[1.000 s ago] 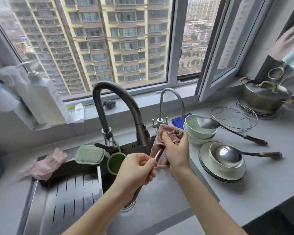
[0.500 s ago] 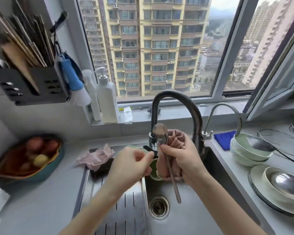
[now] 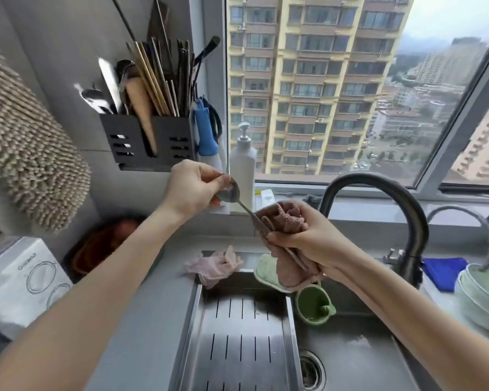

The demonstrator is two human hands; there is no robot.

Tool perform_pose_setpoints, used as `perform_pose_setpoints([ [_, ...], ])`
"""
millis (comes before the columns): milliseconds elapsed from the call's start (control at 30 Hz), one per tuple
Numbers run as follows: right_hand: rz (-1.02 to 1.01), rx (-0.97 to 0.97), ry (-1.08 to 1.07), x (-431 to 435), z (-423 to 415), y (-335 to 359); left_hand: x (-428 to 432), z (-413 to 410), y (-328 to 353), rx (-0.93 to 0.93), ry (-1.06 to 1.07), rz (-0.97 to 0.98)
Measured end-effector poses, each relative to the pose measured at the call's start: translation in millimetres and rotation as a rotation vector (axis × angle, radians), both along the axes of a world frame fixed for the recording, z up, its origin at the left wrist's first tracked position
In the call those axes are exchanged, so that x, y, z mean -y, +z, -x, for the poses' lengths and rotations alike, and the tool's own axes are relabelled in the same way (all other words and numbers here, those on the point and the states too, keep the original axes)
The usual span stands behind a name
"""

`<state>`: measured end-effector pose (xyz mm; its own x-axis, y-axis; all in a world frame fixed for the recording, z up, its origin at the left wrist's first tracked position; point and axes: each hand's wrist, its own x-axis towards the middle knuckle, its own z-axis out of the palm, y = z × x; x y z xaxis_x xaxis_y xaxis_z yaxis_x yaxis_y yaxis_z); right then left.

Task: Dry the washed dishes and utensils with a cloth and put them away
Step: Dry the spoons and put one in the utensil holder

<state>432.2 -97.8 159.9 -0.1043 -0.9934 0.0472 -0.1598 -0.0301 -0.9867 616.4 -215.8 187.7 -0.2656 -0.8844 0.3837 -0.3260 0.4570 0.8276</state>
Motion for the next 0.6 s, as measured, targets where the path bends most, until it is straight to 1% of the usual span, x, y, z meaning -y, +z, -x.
perform_pose_setpoints([
  [100,0.048,-0.078,-0.028,22.7,-2.9,10.7,35.6,-36.5,20.7,-0.063,0.202,0.071],
  [200,0.054,-0.095,-0.081,43.0,-5.8,14.4,66.1,-85.4,48.8,-0.100,0.405,0.187],
  [300,0.111,-0.095,-0.081,68.9,-22.6,30.0,76.4,-111.6,79.7,-0.062,0.430,0.318],
  [400,0.177,-0.131,-0.034,92.8,-42.1,52.5,84.5,-128.0,108.3,-0.086,0.437,0.403],
  [500,0.196,-0.084,0.013,109.9,-54.0,69.3,92.4,-148.7,135.2,-0.093,0.493,0.479],
  [567,0.215,-0.101,0.025,118.4,-58.4,76.8,94.7,-156.5,150.4,-0.052,0.510,0.525],
  [600,0.224,-0.107,0.030,121.2,-60.4,79.5,95.1,-157.2,156.8,0.001,0.529,0.562],
])
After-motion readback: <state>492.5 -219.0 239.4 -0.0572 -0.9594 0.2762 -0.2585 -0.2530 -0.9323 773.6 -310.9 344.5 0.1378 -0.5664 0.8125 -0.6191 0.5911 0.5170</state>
